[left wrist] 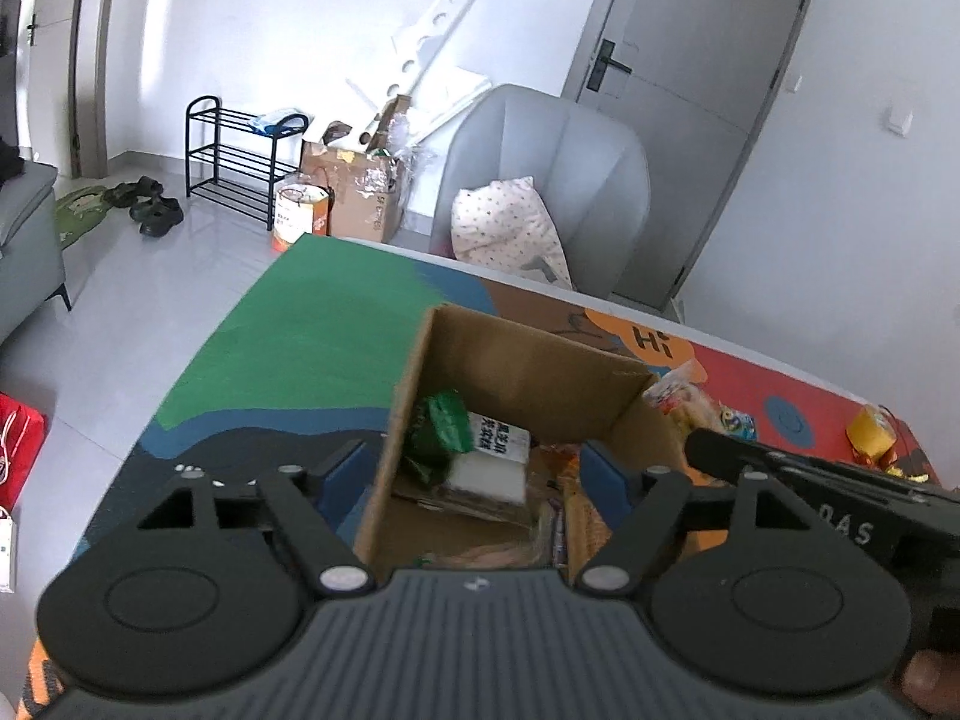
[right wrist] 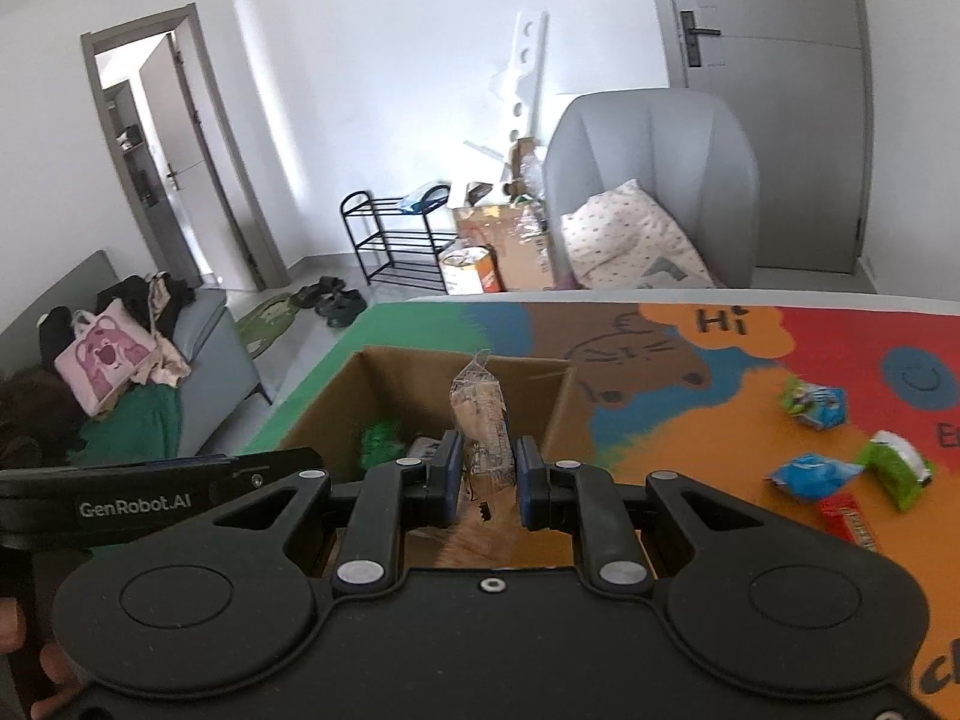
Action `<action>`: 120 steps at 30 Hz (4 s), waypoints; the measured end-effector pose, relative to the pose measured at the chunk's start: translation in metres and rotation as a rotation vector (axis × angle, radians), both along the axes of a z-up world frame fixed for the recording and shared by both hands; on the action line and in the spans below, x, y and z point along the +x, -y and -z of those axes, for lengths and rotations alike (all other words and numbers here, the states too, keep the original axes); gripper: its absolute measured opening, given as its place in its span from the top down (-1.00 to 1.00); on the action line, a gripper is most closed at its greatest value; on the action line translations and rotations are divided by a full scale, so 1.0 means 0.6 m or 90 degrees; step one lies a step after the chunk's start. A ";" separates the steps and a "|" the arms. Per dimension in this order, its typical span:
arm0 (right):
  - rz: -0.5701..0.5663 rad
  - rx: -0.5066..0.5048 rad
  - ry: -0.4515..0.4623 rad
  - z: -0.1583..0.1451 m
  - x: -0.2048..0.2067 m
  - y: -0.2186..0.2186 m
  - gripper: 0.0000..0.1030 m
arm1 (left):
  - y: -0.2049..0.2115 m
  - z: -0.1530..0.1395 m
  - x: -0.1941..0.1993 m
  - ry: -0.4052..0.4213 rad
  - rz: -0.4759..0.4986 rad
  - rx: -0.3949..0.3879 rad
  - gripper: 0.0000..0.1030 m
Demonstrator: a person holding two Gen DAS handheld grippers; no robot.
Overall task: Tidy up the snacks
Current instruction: 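Open both grippers to drop the green bag and nut pack into the box, then move both open tools back toward the blue and green packets, then grasp the blue packet with the left gripper while the right grasps the green packet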
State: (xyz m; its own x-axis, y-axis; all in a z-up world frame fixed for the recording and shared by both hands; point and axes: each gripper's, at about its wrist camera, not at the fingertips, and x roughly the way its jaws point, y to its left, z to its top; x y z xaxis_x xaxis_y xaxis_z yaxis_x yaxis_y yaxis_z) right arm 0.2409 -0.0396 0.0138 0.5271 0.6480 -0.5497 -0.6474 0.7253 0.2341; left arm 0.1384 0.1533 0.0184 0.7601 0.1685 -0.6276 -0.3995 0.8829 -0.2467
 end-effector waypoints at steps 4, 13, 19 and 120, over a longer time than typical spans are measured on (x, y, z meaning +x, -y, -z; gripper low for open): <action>-0.020 0.004 -0.008 0.001 -0.008 -0.023 0.67 | -0.014 -0.006 -0.013 0.008 -0.012 -0.004 -0.50; -0.037 0.017 -0.032 0.001 -0.014 -0.038 0.43 | -0.026 -0.007 -0.030 0.008 -0.033 0.003 -0.66; -0.006 0.013 -0.027 0.000 -0.011 -0.006 0.21 | -0.011 -0.005 -0.020 -0.002 -0.019 0.009 -0.73; 0.214 0.008 -0.126 0.182 0.267 0.273 0.25 | 0.286 0.165 0.325 -0.060 0.182 -0.024 0.59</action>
State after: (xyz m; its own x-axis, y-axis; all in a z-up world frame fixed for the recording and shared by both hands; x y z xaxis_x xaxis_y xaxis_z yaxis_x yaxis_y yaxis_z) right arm 0.4012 -0.2032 -0.0956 0.5959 0.4643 -0.6552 -0.3158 0.8857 0.3404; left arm 0.3335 -0.0186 -0.0806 0.7115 -0.0685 -0.6993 -0.1588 0.9538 -0.2549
